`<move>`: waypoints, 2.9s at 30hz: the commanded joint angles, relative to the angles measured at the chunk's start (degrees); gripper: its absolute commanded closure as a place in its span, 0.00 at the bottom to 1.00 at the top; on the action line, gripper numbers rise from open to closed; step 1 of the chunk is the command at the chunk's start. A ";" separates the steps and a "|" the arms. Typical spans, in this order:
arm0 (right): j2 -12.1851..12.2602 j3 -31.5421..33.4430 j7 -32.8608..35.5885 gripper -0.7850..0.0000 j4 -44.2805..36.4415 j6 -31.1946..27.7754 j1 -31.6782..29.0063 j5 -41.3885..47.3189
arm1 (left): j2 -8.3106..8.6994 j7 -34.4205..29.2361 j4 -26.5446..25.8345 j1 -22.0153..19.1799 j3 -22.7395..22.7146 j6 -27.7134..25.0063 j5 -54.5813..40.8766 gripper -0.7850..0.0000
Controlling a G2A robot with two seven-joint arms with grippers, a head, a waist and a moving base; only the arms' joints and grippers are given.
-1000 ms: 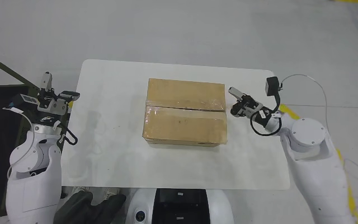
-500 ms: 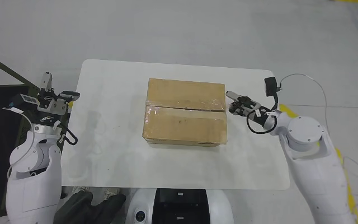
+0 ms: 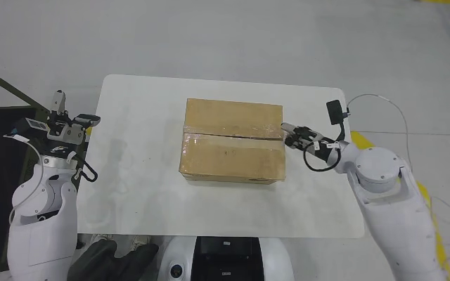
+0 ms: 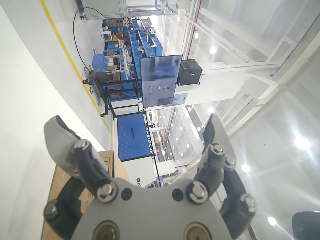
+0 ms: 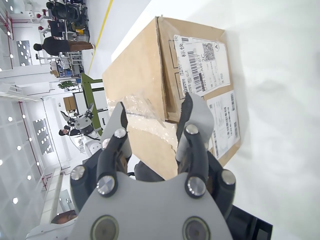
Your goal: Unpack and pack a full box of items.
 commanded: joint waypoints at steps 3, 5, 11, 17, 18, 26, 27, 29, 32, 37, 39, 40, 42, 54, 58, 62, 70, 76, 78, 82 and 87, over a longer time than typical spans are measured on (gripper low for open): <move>0.06 -0.16 -0.21 0.90 -0.14 0.53 0.08 -0.38 | 0.00 0.00 0.00 0.00 0.00 0.00 0.00 0.00; 0.07 -0.34 -0.30 0.95 -0.16 0.86 0.24 -0.56 | 0.00 0.00 0.00 0.00 0.00 0.00 0.00 0.00; 0.15 -0.68 -0.59 1.00 -0.68 1.79 0.47 -1.25 | 0.00 0.00 0.00 0.00 0.00 0.00 0.00 0.00; 0.23 -0.42 -0.30 1.00 -2.70 -0.16 -0.18 -0.31 | 0.00 0.00 0.00 0.00 0.00 0.00 0.00 0.00; 0.24 -0.47 -0.49 1.00 -3.26 -0.08 -0.31 -0.33 | 0.00 0.00 0.00 0.00 0.00 0.00 0.00 0.00; 0.06 -1.98 -2.74 1.00 -9.57 -0.12 -0.95 -0.54 | 0.00 0.00 0.00 0.00 0.00 0.00 0.00 0.00; 0.01 -1.94 -3.24 1.00 -10.59 -0.50 -1.25 0.00 | 0.00 0.00 0.00 0.00 0.00 0.00 0.00 0.00; -0.04 -1.97 -3.63 1.00 -12.27 -1.53 -1.75 0.86 | 0.00 0.00 0.00 0.00 0.00 0.00 0.00 0.00; -0.15 -2.33 -3.68 1.00 -13.85 -3.00 -1.74 2.01 | 0.00 0.00 0.00 0.00 0.00 0.00 0.00 0.00; -0.45 -4.03 -3.52 1.00 -14.36 -4.40 0.64 3.07 | 0.00 0.00 0.00 0.00 0.00 0.00 0.00 0.00; -0.60 -5.06 -3.24 1.00 -14.68 -4.78 1.88 3.25 | 0.00 0.00 0.00 0.00 0.00 0.00 0.00 0.00; -0.67 -5.59 -3.22 1.00 -14.92 -4.92 2.53 3.18 | 0.00 0.00 0.00 0.00 0.00 0.00 0.00 0.00; -0.84 -6.78 -3.02 1.00 -15.47 -5.05 3.86 3.08 | 0.00 0.00 0.00 0.00 0.00 0.00 0.00 0.00; -2.21 -13.49 -3.42 1.00 -17.81 -3.15 13.12 2.82 | 0.00 0.00 0.00 0.00 0.00 0.00 0.00 0.00; -2.64 -14.80 -4.14 1.00 -18.62 -2.53 15.54 2.82 | 0.00 0.00 0.00 0.00 0.00 0.00 0.00 0.00; -3.01 -15.96 -4.77 1.00 -19.62 -1.13 17.77 2.17 | 0.00 0.00 0.00 0.00 0.00 0.00 0.00 0.00; -3.60 -16.35 -7.41 1.00 -21.32 1.07 19.34 2.94 | 0.00 0.00 0.00 0.00 0.00 0.00 0.00 0.00; -3.49 -14.50 -8.91 1.00 -23.31 2.84 17.44 2.69 | 0.00 0.00 0.00 0.00 0.00 0.00 0.00 0.00; -3.45 -14.07 -9.25 1.00 -23.59 3.25 16.79 2.66 | 0.00 0.00 0.00 0.00 0.00 0.00 0.00 0.00; -3.28 -12.43 -10.56 1.00 -24.48 4.67 14.22 2.81 | 0.00 0.00 0.00 0.00 0.00 0.00 0.00 0.00; -2.93 -9.45 -11.58 1.00 -24.89 7.24 9.11 4.59 | 0.00 0.00 0.00 0.00 0.00 0.00 0.00 0.00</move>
